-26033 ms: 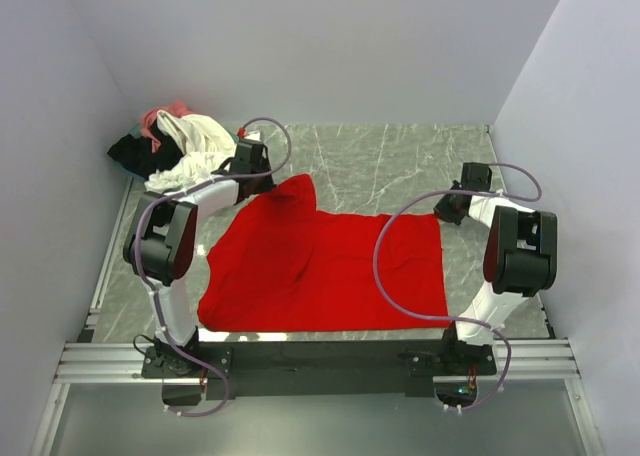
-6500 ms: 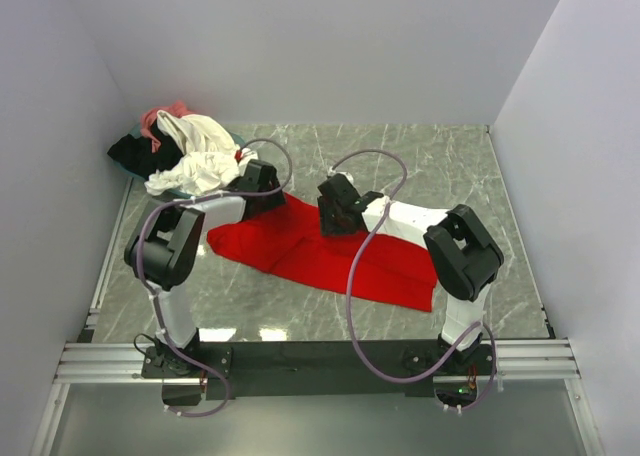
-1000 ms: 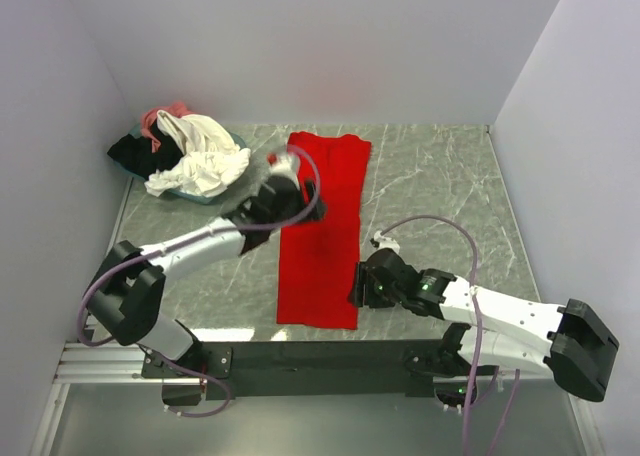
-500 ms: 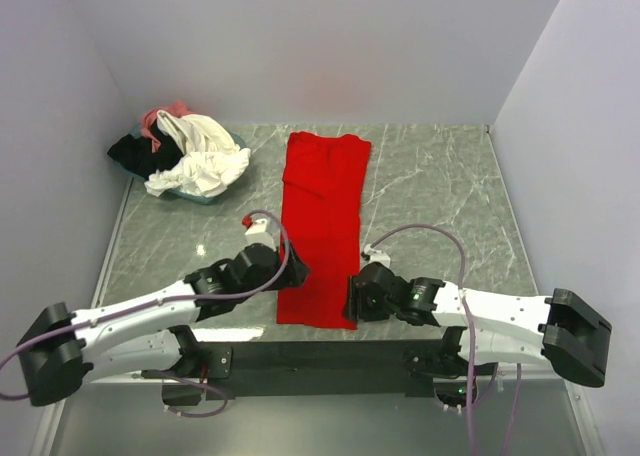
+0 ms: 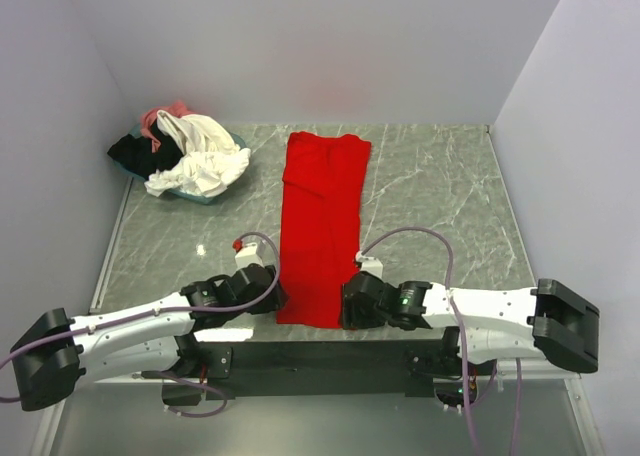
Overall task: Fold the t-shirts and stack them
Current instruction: Fold the tshirt
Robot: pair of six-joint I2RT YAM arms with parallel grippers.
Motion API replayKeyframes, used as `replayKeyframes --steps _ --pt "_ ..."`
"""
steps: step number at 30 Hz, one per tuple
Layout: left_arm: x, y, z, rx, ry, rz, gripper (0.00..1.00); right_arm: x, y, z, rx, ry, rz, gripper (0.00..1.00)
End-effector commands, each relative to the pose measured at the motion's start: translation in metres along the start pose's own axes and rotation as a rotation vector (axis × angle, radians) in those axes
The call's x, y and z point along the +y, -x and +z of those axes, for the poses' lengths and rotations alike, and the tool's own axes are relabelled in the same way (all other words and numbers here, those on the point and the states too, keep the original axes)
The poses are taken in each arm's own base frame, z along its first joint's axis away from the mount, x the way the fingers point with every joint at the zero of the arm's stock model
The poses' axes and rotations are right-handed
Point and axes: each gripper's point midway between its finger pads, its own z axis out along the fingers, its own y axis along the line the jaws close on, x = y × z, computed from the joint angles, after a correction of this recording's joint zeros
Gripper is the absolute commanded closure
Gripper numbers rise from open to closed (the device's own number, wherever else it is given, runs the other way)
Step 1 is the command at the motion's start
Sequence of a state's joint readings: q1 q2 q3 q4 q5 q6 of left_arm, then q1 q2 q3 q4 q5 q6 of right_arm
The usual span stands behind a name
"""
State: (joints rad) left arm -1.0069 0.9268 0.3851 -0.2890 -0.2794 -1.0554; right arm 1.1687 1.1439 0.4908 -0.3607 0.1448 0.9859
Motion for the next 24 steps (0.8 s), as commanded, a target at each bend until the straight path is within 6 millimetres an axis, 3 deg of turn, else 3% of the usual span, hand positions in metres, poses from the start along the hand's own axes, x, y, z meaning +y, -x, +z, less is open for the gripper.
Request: replayKeyframes --steps 1,14,18,24 --pt "0.007 -0.009 -0.003 0.027 0.026 -0.01 0.46 0.012 0.011 -0.003 -0.046 -0.014 0.017 0.39" --pt "0.03 -0.055 -0.005 0.15 0.114 0.038 0.48 0.001 -0.001 0.005 -0.015 -0.102 0.012 0.39" --pt "0.035 -0.055 -0.004 0.133 0.14 0.041 0.49 0.002 0.0 0.005 -0.016 -0.101 0.014 0.39" --pt "0.029 -0.057 -0.002 0.146 0.125 0.046 0.56 0.002 -0.002 0.006 -0.011 -0.109 0.011 0.39"
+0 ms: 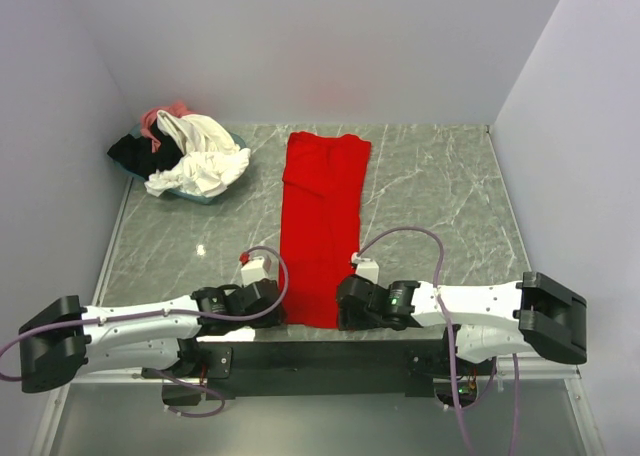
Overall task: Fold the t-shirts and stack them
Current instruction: Fold the tshirt
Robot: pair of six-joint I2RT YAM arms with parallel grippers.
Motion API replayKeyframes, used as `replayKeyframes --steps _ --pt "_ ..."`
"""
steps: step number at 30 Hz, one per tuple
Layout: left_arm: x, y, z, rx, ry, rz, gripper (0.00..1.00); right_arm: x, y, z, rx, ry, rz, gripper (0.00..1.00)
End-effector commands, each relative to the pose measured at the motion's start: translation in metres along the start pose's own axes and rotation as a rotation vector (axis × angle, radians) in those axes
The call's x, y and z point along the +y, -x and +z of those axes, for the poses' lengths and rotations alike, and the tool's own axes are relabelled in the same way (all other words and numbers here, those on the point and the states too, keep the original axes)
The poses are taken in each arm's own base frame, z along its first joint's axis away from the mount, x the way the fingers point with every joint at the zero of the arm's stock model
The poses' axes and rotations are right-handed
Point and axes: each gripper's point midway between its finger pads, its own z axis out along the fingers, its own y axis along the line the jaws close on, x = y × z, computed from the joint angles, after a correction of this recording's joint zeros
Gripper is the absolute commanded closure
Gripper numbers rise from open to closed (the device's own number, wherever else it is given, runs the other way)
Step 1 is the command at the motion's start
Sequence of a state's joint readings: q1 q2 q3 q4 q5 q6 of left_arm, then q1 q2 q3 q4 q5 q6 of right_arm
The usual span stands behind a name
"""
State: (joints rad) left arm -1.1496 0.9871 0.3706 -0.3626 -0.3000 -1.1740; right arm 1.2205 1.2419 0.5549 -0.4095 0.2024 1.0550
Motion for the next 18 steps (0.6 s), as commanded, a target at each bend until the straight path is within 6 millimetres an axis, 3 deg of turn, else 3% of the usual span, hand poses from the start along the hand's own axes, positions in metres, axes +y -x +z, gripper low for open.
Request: replayKeyframes --steps 1,6,8,9,12,15,18 --pt "0.016 -0.012 0.005 0.034 0.074 0.018 0.57 -0.001 0.003 0.001 -0.02 -0.031 0.005 0.39" --pt "0.024 -0.016 0.008 0.047 0.114 0.035 0.62 -0.004 0.003 0.002 -0.02 -0.05 0.01 0.41" --pt "0.024 -0.019 0.009 0.055 0.113 0.04 0.7 -0.005 0.002 0.003 -0.018 -0.053 0.006 0.48" --pt "0.024 -0.019 0.009 0.053 0.115 0.039 0.73 -0.006 0.002 0.004 -0.018 -0.056 0.004 0.53" --pt "0.02 -0.019 0.009 0.058 0.098 0.041 0.98 -0.006 0.0 0.004 -0.009 -0.058 -0.007 0.8" --pt "0.009 -0.02 0.009 0.065 0.048 0.069 1.0 -0.007 -0.001 0.003 -0.002 -0.071 -0.02 0.99" --pt "0.004 -0.022 0.006 0.078 0.023 0.1 1.0 -0.012 -0.002 0.0 0.003 -0.096 -0.038 1.0"
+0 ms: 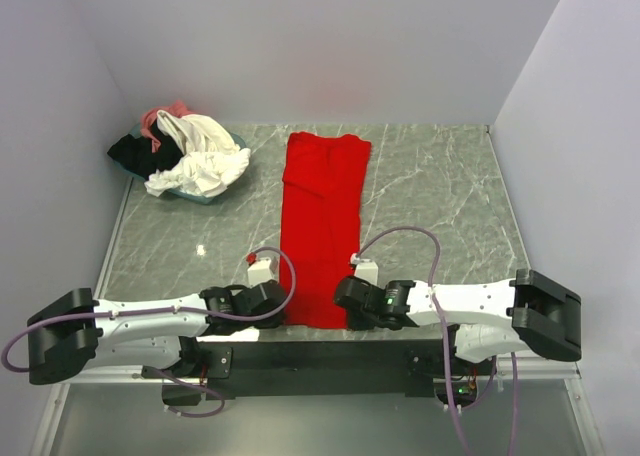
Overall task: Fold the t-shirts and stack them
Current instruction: Fold the tshirt
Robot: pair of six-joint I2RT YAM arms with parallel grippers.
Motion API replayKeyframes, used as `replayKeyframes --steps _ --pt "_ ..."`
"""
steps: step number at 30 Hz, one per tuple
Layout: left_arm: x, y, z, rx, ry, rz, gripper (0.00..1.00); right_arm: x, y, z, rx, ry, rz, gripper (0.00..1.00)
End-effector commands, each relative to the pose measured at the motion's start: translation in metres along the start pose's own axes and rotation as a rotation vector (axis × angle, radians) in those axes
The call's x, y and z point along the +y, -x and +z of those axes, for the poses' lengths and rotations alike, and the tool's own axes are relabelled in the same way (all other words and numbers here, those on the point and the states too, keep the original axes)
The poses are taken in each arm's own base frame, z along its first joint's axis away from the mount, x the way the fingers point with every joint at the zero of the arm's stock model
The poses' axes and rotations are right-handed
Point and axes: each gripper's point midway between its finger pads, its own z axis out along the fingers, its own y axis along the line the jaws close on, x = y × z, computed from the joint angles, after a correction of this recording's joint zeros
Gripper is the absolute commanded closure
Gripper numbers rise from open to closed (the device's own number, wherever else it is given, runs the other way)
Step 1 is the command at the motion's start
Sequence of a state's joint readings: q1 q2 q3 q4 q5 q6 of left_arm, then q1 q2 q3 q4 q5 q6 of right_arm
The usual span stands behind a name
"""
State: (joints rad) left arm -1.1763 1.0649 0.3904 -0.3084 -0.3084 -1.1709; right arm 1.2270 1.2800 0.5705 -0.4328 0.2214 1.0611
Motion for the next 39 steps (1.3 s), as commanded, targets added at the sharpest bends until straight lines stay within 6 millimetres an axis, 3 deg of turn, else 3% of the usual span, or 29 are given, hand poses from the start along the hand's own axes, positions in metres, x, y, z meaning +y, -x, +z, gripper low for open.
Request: replayKeyframes --steps 1,9,16,23,32,39 --pt "0.011 -0.02 -0.002 0.078 0.018 0.085 1.0 -0.01 -0.001 -0.005 0.003 -0.063 -0.035 1.0" --pt "-0.006 -0.03 -0.011 0.123 -0.102 0.076 1.0 -0.018 -0.009 -0.013 0.019 -0.071 -0.039 1.0" --pt "-0.023 -0.02 -0.019 0.084 -0.173 0.024 1.0 -0.007 0.01 -0.024 -0.039 -0.063 -0.042 1.0" --pt "-0.045 0.023 -0.016 -0.054 -0.155 0.023 1.0 0.001 0.05 -0.033 -0.148 -0.088 -0.051 1.0" --pt "-0.047 0.093 -0.004 -0.176 -0.139 -0.016 1.0 0.008 0.107 -0.028 -0.211 -0.061 -0.053 1.0" --pt "-0.044 0.144 0.014 -0.234 -0.102 -0.002 1.0 0.005 0.157 -0.01 -0.223 -0.096 -0.08 1.0"
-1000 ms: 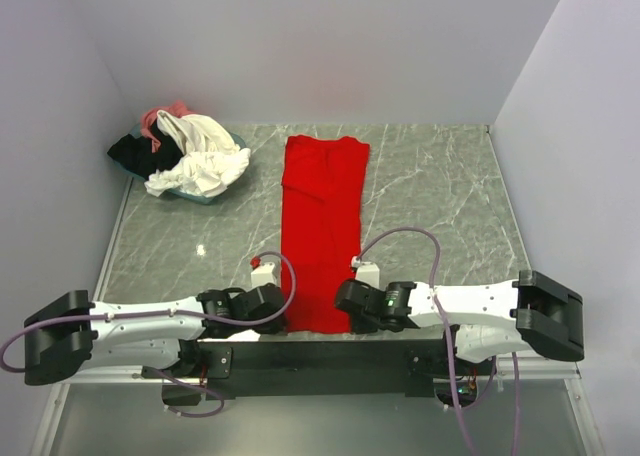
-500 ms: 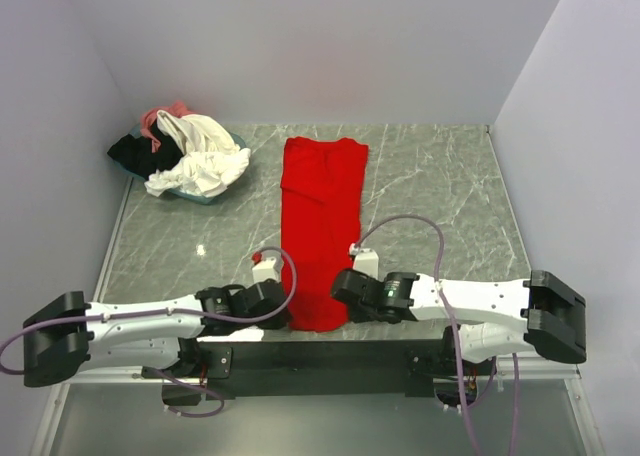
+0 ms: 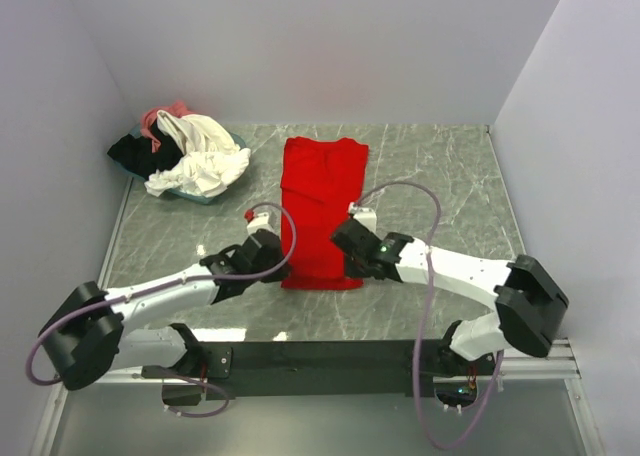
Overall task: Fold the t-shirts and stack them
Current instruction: Fold the tshirt
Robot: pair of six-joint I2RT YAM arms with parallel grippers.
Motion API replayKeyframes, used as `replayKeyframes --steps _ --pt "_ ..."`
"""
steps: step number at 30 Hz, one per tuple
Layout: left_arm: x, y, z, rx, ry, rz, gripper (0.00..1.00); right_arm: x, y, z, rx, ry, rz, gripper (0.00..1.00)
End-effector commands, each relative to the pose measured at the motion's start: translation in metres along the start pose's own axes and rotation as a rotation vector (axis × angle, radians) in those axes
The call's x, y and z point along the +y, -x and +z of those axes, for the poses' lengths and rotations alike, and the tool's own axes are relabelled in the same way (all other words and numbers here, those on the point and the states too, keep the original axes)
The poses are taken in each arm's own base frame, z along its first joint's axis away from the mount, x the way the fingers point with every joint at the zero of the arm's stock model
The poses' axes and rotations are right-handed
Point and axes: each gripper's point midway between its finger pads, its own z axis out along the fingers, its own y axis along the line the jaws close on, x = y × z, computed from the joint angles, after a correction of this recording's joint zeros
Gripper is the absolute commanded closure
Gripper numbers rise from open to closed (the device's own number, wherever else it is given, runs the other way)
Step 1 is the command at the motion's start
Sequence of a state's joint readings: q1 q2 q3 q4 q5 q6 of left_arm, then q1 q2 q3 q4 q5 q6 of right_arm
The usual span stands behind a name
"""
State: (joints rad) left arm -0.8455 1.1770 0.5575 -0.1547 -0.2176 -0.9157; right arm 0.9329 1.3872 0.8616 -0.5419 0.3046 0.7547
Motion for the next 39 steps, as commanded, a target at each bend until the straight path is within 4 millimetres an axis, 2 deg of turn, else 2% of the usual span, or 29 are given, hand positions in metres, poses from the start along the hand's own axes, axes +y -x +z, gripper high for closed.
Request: replayKeyframes --steps 1,2,3,4,5,6,8,9,10,11,12,16,21,26,30,35,39 --pt "-0.016 0.041 0.011 -0.075 -0.052 0.039 1.0 0.012 0.048 0.006 -0.077 0.033 -0.023 1.0" --pt "-0.02 0.051 0.013 -0.09 -0.057 0.037 1.0 0.013 0.053 0.008 -0.076 0.036 -0.022 1.0" --pt "-0.014 0.057 0.02 -0.093 -0.033 0.043 1.0 0.012 0.054 0.016 -0.063 0.023 -0.04 1.0" --pt "-0.013 0.062 0.023 -0.097 -0.025 0.046 1.0 0.014 0.068 0.016 -0.08 0.027 -0.028 1.0" --pt "-0.019 0.075 0.024 -0.117 -0.024 0.044 1.0 0.013 0.071 0.02 -0.076 0.018 -0.029 1.0" --pt "-0.013 0.08 0.03 -0.115 -0.003 0.049 1.0 0.014 0.078 0.025 -0.075 0.01 -0.038 1.0" --pt "-0.02 0.094 0.034 -0.135 -0.018 0.046 1.0 0.01 0.088 0.031 -0.071 -0.003 -0.026 1.0" --pt "-0.019 0.095 0.039 -0.128 -0.014 0.047 1.0 0.009 0.088 0.037 -0.056 -0.004 -0.036 1.0" --pt "-0.014 0.102 0.042 -0.135 -0.003 0.045 1.0 0.012 0.096 0.039 -0.066 0.004 -0.029 1.0" --pt "-0.018 0.112 0.044 -0.151 -0.011 0.043 1.0 0.009 0.101 0.042 -0.065 -0.003 -0.023 1.0" --pt "-0.012 0.115 0.05 -0.143 0.002 0.04 1.0 0.01 0.106 0.046 -0.065 -0.009 -0.029 1.0" --pt "-0.017 0.137 0.063 -0.154 -0.009 0.049 1.0 0.006 0.119 0.059 -0.054 -0.034 -0.033 1.0" --pt "-0.008 0.148 0.082 -0.135 0.019 0.053 1.0 -0.005 0.134 0.07 -0.052 -0.056 -0.01 1.0" --pt "-0.008 0.162 0.092 -0.137 0.019 0.051 1.0 -0.012 0.144 0.074 -0.054 -0.052 0.005 1.0" --pt "-0.002 0.16 0.103 -0.111 0.035 0.051 1.0 -0.012 0.151 0.081 -0.048 -0.056 0.001 1.0" --pt "0.004 0.157 0.114 -0.092 0.052 0.043 1.0 -0.019 0.148 0.098 -0.015 -0.088 0.002 1.0" --pt "0.01 0.152 0.123 -0.069 0.082 0.044 1.0 -0.022 0.153 0.103 -0.017 -0.096 0.014 1.0"
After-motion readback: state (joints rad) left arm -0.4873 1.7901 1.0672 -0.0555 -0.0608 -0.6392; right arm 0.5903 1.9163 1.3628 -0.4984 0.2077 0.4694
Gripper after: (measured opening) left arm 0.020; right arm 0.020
